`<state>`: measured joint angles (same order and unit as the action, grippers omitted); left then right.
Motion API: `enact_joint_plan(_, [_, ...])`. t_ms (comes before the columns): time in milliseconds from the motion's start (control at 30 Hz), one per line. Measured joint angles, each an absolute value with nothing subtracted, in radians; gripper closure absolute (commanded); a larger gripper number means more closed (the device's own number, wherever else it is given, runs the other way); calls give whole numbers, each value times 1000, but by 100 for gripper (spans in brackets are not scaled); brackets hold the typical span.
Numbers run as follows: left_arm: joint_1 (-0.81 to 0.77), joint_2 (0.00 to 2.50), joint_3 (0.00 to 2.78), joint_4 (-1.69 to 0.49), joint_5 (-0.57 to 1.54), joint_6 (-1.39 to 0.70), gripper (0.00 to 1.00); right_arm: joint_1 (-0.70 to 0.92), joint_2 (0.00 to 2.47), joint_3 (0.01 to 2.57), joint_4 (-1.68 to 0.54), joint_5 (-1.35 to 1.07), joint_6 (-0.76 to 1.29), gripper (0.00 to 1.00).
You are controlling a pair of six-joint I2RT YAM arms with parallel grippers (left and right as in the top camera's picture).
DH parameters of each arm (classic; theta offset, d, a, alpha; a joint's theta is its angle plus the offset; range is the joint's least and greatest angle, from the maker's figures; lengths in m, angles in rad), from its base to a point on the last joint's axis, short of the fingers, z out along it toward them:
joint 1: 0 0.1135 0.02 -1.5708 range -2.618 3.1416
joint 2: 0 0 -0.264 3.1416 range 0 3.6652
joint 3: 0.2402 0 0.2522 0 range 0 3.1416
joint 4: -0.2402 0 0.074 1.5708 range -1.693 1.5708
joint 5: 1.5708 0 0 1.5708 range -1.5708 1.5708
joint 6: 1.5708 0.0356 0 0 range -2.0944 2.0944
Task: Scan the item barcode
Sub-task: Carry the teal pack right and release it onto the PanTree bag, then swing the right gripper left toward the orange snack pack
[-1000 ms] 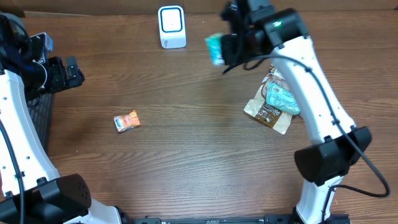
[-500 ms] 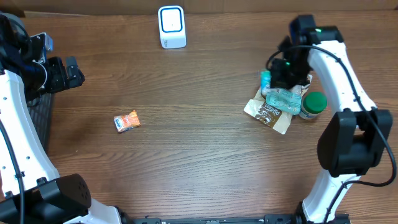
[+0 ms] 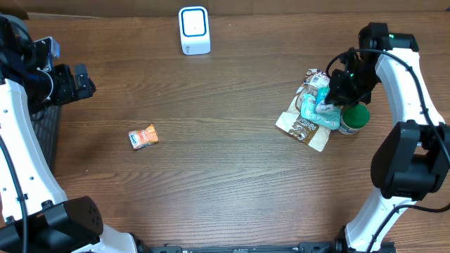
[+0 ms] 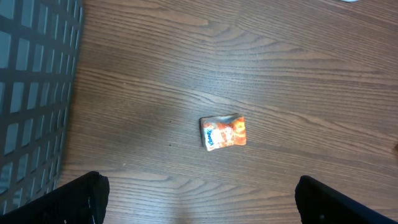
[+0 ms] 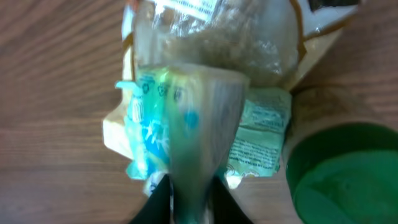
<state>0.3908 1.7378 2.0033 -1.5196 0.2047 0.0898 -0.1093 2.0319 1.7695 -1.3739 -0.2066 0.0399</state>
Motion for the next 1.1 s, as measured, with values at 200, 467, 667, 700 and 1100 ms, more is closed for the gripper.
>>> enact_joint_plan(200, [391, 1738, 2003, -1519, 205, 89, 1, -110, 2032, 1761, -1390, -194, 26, 1])
enact_joint_plan(467, [391, 1738, 2003, -1520, 204, 90, 0, -86, 2032, 1872, -1528, -210, -7, 0])
enact_joint_plan(667, [391, 1738, 2003, -1519, 204, 89, 0, 73, 2032, 1991, -1526, -245, -19, 0])
enact_joint_plan(700, [391, 1738, 2003, -1519, 204, 89, 0, 105, 2032, 1991, -1512, -258, -19, 0])
enact_joint_plan(1100, [391, 1738, 2003, -1519, 204, 89, 0, 412, 2032, 1991, -1195, -422, 60, 22])
